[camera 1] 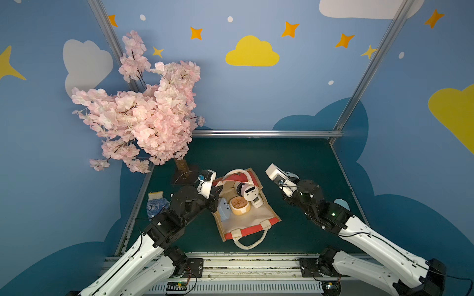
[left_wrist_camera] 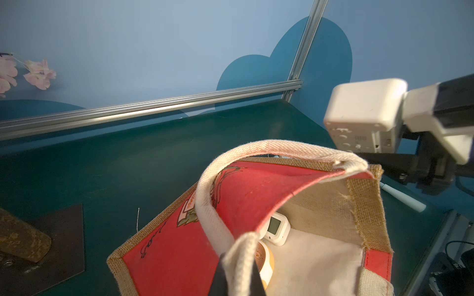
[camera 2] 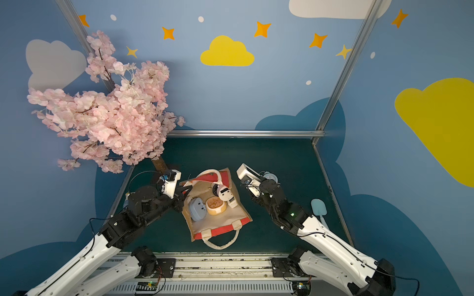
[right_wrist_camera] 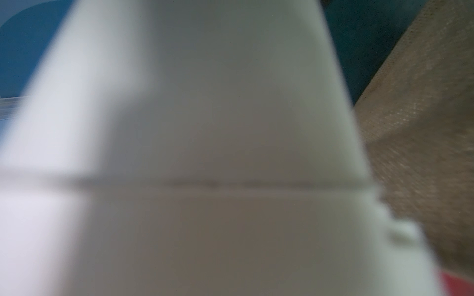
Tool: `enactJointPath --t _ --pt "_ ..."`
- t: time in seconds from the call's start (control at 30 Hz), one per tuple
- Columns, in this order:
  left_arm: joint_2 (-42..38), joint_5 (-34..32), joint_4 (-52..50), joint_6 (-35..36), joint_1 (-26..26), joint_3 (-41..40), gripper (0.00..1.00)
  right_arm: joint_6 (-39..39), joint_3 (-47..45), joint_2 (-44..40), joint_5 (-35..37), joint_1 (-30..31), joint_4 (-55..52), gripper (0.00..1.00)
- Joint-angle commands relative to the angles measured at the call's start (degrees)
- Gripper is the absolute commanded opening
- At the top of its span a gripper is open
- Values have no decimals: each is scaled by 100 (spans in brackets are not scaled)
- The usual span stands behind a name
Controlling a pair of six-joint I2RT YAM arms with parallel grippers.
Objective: Take the alarm clock out of the canvas bag
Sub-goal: Place the alarm at the center of the board.
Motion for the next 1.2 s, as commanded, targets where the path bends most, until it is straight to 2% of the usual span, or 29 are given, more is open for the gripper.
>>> enactJointPath --t 0.0,0.33,0.6,0.9,1.17 --pt "-141 17 195 -1 20 60 6 511 267 195 148 -183 -322 14" --pt "-108 34 220 38 21 59 7 1431 874 1497 -494 -456 -2127 15" --pt "-99 87 247 33 20 61 7 1576 1053 2425 -968 -840 -2543 14" --pt "-116 105 195 66 20 79 7 1761 1692 3498 -1584 -1052 -2509 12" --pt "-73 143 282 72 20 51 7 1807 2431 4349 -2284 -1423 -2579 14"
